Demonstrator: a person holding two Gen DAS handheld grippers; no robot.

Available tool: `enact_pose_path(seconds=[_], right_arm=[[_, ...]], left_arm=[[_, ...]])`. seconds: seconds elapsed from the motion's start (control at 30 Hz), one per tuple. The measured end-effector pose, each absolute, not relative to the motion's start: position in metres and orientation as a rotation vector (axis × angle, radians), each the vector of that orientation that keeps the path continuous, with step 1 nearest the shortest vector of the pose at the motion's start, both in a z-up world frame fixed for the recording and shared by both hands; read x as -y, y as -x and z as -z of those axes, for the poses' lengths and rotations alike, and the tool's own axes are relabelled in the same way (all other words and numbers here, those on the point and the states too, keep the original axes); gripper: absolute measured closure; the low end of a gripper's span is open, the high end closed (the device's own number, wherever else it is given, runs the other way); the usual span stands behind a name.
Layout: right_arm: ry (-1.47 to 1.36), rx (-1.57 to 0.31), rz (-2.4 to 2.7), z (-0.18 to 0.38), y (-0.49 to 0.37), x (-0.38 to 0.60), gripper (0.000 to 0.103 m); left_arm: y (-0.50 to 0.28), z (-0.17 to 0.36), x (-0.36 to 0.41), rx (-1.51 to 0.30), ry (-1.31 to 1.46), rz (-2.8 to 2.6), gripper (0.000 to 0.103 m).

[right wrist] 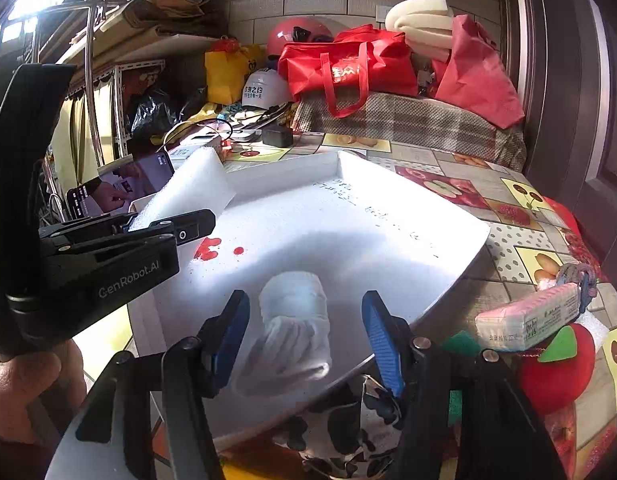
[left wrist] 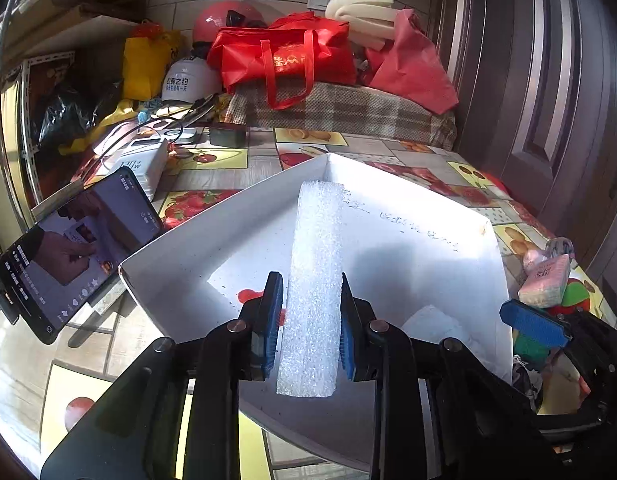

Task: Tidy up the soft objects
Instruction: 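Lower the foam strip and towel into the white tray and open both grippers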

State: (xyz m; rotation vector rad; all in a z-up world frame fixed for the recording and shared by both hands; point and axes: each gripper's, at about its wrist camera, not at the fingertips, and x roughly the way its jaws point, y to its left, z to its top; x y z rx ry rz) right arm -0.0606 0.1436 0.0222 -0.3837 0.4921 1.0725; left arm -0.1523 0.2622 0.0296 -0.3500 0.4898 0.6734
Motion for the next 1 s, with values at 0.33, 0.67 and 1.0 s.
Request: enact_pose_path(seconds=[0.33, 0.67, 1.0], right_arm=[[0.315, -0.444, -1.082, -0.029, 0.061, -0.131, 0.017], [0.184, -0.399, -1.093, -0.039, 0.055, -0.092, 0.016], [0.043, -0.432, -0.947, -0.045, -0.006, -0.012, 0.004]], left_arm=[[0.16, -0.031, -0.263, -0.454, 0.377, -0.668, 0.0], [0.174, -0.039, -0.253, -0.364, 0.342, -0.648, 0.0], [0.172, -0.047, -0.194, -0.372, 0.159, -0.388, 0.0]])
